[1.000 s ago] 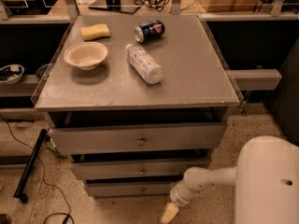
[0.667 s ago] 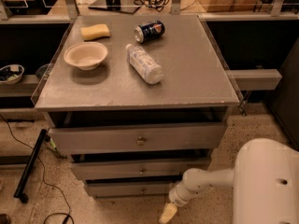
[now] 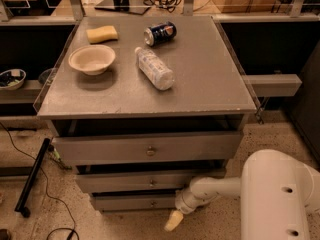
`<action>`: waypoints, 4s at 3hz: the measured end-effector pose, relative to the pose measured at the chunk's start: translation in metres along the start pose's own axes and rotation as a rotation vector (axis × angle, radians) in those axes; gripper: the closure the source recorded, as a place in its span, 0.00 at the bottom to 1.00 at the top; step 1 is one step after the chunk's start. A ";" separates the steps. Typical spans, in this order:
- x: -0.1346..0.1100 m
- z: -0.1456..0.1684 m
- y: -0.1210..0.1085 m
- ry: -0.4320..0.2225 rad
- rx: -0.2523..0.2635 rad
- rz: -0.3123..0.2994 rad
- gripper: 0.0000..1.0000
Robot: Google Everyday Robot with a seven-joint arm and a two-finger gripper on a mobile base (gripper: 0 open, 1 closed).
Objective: Open bottom drawer
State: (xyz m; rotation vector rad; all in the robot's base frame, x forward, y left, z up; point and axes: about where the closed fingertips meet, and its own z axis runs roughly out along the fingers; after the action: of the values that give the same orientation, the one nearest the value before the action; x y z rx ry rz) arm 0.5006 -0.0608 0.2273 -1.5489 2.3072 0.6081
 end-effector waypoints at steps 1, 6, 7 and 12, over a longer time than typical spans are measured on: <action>-0.018 0.004 -0.018 -0.029 0.018 -0.011 0.00; -0.013 0.026 -0.008 -0.017 -0.045 -0.015 0.00; 0.003 0.017 0.012 -0.020 -0.095 -0.019 0.00; 0.002 -0.007 0.021 -0.079 0.018 -0.041 0.00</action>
Offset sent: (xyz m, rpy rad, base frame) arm 0.0406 0.0134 0.0073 0.0280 -0.0554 -0.0113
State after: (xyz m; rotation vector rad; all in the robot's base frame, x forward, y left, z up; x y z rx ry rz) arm 0.4802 -0.0590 0.2357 -1.5325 2.2113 0.6252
